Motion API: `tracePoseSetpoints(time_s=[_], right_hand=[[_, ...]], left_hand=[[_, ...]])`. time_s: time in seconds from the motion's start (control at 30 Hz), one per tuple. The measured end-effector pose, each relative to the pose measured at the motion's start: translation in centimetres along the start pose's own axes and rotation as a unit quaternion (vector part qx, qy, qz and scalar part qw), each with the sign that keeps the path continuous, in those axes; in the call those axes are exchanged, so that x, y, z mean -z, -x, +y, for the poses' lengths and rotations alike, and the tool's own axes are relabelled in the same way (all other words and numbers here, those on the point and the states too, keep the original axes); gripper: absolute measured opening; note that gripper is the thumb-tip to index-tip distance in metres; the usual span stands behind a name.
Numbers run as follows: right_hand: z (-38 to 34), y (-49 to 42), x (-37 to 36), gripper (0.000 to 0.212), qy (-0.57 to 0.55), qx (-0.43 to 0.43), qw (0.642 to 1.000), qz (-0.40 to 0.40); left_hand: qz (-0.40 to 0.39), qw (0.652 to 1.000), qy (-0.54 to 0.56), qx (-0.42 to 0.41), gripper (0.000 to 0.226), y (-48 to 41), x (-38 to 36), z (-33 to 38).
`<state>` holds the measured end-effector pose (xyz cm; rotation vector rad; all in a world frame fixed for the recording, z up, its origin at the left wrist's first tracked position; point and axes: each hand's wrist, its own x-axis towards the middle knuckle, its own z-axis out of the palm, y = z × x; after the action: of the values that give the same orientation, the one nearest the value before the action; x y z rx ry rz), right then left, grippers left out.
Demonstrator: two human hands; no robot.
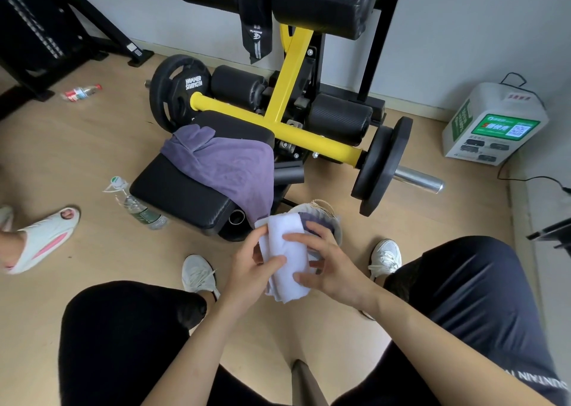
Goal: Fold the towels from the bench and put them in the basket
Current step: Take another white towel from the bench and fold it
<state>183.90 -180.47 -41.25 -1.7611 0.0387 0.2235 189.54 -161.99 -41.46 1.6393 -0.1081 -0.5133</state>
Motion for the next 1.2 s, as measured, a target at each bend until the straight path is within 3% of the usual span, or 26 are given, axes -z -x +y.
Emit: tracePoseSetpoints(time_s=[0.13, 0.4, 0.5, 0.67, 0.77, 0.9, 1.07, 1.2], right_hand=[[-0.6, 0.3, 0.2, 0.066, -0.143, -0.063, 0.986, -0.053], [0.9, 0.1, 0.4, 0.069, -0.071, -0.103, 0.99, -0.069], [2.0, -0.2, 0.0, 0.07, -0.074, -0.123, 0.986, -0.081], [5.9, -1.0, -0.4, 0.081, -0.112, -0.237, 0.955, -0.137], [8.2, -2.8, 0.4, 0.085, -0.072, -0.268, 0.939, -0.201], [10.9, -6.8, 2.2, 0.088, 0.001, -0.272, 0.939, -0.209], [14.9, -11.6, 4.7, 0.093, 0.093, -0.256, 0.939, -0.212], [17.7, -15.1, 5.4, 0.094, 0.14, -0.244, 0.93, -0.237]], left_hand=[[-0.013, 0.999, 0.041, 0.002, 0.064, 0.3, -0.3, 0.0], [-0.076, 0.997, 0.01, 0.017, 0.072, 0.1, -0.3, -1.8], [-0.07, 0.994, 0.051, 0.067, 0.074, -0.2, -0.3, -3.0], [-0.038, 0.974, 0.08, 0.209, 0.071, -1.2, -1.2, -6.4], [-0.053, 0.954, 0.08, 0.283, 0.074, -2.3, -1.6, -8.7], [-0.057, 0.953, 0.038, 0.297, 0.07, -6.4, -1.3, -10.7], [0.069, 0.95, -0.026, 0.304, 0.038, -10.6, 0.3, -15.2], [0.087, 0.934, -0.125, 0.322, 0.063, -12.6, 0.8, -19.3]])
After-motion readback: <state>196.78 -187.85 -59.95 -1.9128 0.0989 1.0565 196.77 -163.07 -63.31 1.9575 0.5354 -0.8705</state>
